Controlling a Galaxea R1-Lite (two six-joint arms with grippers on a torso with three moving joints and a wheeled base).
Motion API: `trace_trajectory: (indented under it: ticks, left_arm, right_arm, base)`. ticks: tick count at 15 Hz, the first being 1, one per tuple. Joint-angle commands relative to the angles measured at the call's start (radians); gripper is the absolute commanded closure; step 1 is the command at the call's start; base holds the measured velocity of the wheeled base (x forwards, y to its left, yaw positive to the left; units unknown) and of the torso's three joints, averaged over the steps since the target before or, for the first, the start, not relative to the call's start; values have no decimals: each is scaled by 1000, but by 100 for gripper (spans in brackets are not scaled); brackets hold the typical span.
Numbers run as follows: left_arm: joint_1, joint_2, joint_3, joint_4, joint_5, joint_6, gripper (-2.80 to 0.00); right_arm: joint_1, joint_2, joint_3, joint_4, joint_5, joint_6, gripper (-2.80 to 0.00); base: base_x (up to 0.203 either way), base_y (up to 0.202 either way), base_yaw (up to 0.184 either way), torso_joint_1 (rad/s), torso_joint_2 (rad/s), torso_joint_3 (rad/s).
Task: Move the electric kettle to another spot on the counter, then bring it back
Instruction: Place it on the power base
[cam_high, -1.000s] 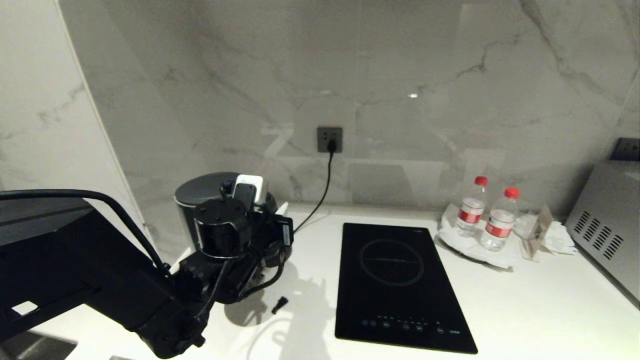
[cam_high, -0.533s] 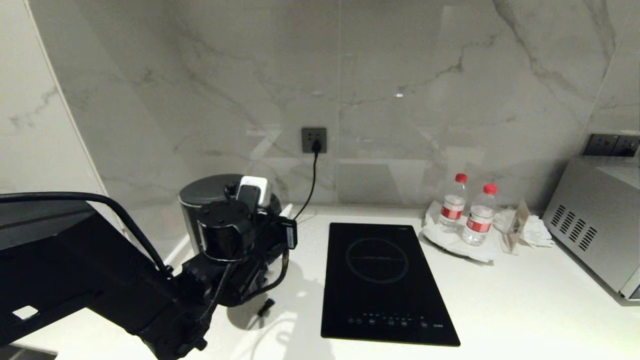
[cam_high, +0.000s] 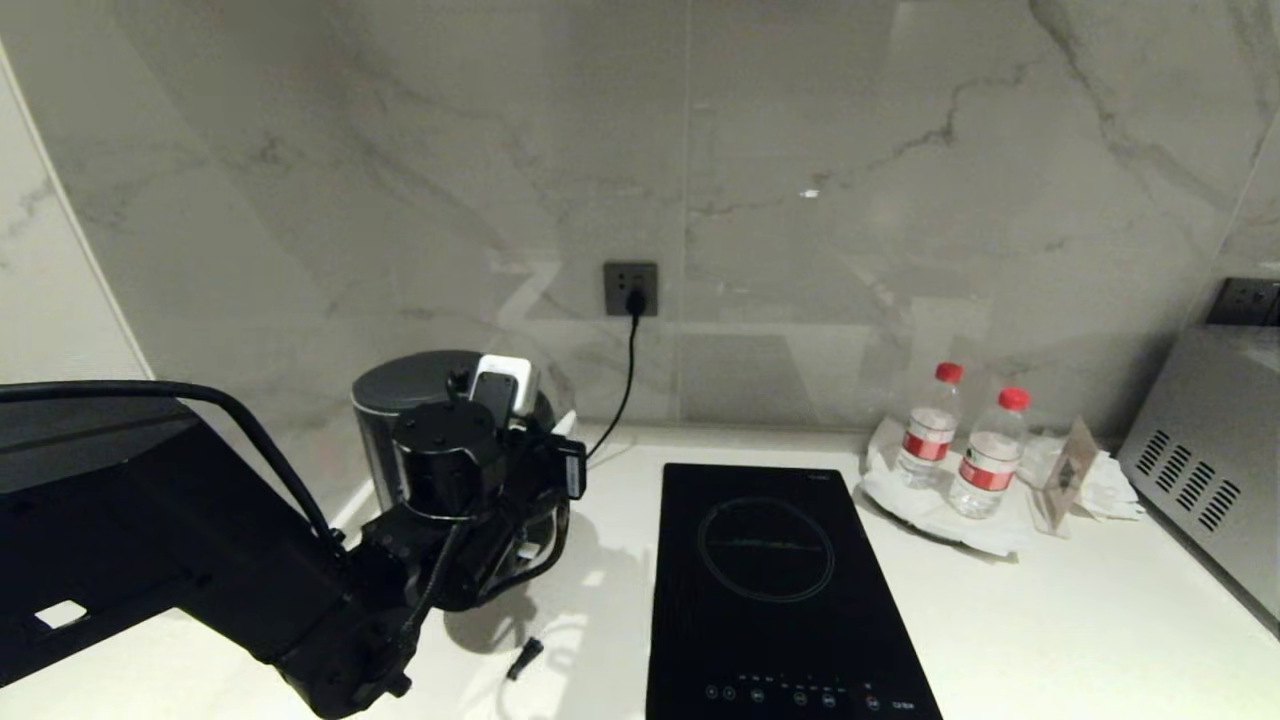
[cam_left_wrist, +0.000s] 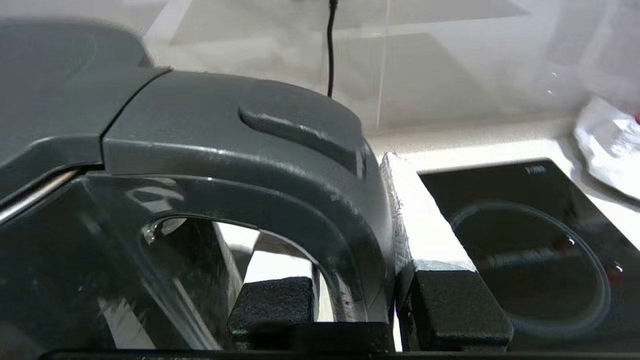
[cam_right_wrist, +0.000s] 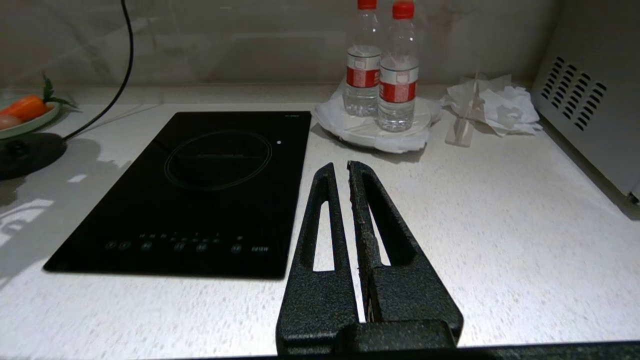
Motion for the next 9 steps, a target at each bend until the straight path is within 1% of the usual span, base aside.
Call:
trace_trajectory:
  ticks: [1, 2, 5, 9]
  left_arm:
    - [-1, 9, -8, -10, 2, -1, 0]
    - [-1, 11, -8, -10, 2, -1, 0]
    - [-3, 10, -17, -10, 2, 0, 0]
    - [-7, 69, -109, -10, 11, 11, 0]
  right_arm:
    - [0, 0, 0, 1, 0, -1, 0]
    - [0, 0, 0, 0, 0, -1, 0]
    - [0, 1, 0, 1, 0, 0, 0]
    - [0, 0, 0, 0, 0, -1, 0]
  base:
    - [184, 0, 2, 7, 2, 2]
    - [122, 0, 2, 6, 2, 0]
    - [0, 0, 0, 0, 0, 0]
    - [0, 0, 0, 0, 0, 0]
